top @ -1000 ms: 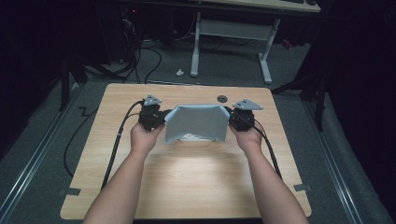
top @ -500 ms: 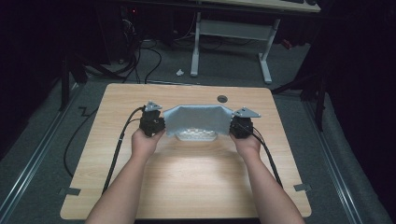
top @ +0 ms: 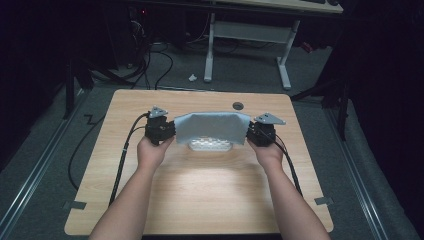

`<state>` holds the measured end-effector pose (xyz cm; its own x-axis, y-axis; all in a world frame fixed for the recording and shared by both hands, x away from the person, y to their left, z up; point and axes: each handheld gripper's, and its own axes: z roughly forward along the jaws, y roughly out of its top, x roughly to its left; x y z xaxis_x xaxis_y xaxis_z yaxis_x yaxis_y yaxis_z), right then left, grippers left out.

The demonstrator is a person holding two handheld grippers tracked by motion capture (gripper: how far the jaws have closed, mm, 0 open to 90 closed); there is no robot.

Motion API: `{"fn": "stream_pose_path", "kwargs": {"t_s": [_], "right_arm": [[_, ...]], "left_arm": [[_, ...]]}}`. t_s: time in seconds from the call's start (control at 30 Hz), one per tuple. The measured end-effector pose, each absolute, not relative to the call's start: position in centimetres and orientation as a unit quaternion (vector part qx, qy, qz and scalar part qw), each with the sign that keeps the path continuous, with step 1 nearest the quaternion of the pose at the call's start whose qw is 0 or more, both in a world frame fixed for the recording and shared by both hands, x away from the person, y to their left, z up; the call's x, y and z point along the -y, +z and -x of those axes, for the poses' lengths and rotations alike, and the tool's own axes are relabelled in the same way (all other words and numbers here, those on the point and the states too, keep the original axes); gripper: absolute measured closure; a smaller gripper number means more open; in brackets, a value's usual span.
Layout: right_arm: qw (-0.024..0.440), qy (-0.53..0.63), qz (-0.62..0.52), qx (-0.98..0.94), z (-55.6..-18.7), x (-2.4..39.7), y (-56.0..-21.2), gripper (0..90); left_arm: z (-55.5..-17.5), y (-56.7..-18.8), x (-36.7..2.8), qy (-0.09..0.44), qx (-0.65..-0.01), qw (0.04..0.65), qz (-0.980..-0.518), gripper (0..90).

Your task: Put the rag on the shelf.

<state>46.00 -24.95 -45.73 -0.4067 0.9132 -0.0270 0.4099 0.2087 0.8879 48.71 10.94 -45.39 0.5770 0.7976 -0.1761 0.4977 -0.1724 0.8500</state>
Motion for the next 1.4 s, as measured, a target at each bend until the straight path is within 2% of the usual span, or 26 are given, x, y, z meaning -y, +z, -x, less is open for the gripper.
{"fn": "stream_pose_path", "kwargs": {"t_s": [0.37,0.63,0.87,1.17,1.4], "right_arm": [[0.305,0.428,-0.459,-0.716,-45.8,26.0,-45.0,73.2],[0.311,0.433,-0.456,-0.713,-45.6,26.1,-44.6,69.6],[0.320,0.441,-0.456,-0.704,-45.8,26.4,-43.4,70.3],[0.323,0.428,-0.456,-0.711,-45.5,26.7,-43.7,69.9],[0.328,0.422,-0.458,-0.710,-44.9,27.0,-43.7,64.5]], "left_arm": [[-48.5,-44.9,-12.8,0.172,-0.446,0.483,-0.733,60.3],[-48.4,-44.9,-13.0,0.171,-0.449,0.487,-0.729,60.4],[-48.4,-44.9,-12.8,0.173,-0.444,0.486,-0.732,60.4],[-48.0,-45.0,-14.0,0.182,-0.450,0.481,-0.730,60.2],[-47.4,-44.7,-15.5,0.200,-0.454,0.476,-0.726,58.3]]}}
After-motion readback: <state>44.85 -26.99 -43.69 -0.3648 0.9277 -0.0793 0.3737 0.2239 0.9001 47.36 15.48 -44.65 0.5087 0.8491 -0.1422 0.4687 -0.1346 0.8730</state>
